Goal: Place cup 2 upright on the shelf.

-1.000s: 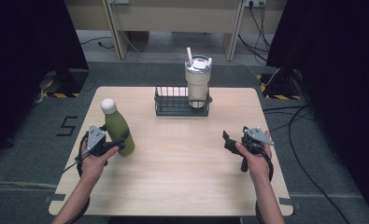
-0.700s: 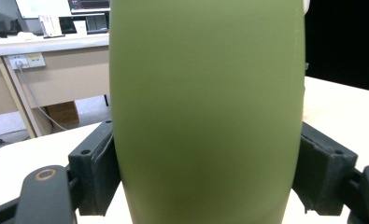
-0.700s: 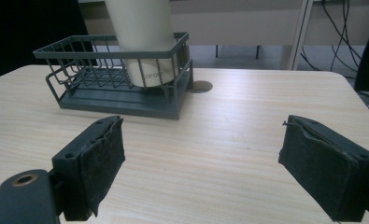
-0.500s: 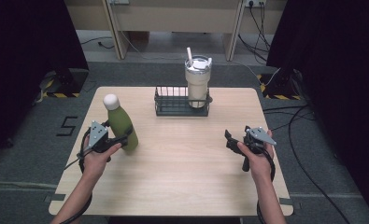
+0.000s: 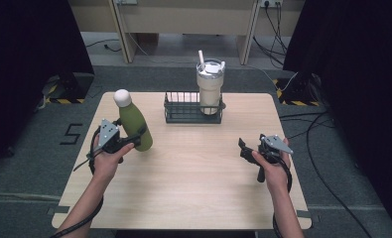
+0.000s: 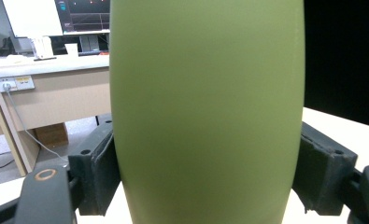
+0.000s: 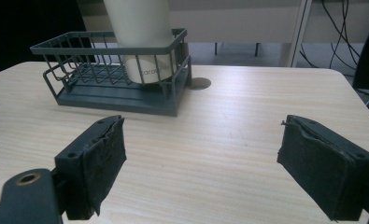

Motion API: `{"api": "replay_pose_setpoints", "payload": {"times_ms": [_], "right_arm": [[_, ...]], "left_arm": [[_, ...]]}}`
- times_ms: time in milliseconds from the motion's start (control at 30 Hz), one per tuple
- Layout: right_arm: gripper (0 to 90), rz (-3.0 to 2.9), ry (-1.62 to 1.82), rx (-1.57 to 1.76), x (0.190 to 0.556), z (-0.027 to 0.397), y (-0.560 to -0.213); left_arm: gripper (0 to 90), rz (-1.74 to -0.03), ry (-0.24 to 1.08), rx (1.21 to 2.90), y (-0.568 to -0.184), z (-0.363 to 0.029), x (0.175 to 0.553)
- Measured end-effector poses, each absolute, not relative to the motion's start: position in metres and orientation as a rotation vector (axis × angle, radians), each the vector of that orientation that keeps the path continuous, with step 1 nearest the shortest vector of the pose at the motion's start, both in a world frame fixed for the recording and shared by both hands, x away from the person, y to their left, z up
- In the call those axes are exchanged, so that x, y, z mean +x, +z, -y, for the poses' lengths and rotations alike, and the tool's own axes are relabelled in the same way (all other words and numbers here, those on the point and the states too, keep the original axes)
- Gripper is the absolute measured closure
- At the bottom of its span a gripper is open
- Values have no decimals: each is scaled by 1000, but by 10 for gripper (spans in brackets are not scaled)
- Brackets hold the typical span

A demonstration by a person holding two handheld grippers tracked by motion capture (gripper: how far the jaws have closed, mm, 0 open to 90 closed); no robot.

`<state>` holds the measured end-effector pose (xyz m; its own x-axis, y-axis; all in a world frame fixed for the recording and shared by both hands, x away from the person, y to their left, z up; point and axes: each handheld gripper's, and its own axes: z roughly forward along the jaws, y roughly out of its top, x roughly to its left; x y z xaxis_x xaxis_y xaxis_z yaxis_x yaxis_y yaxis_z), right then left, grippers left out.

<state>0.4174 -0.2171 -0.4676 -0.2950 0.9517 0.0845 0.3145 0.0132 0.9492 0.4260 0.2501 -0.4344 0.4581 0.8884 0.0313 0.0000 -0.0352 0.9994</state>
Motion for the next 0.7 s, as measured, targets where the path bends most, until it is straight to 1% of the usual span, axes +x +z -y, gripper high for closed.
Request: {"api": "replay_pose_setpoints", "payload": {"times_ms": [700], "right_arm": [[146,-1661,1298,1317,417,222,-466]], "left_arm": [[203,-783,855,1429,-409,-220,455]]}}
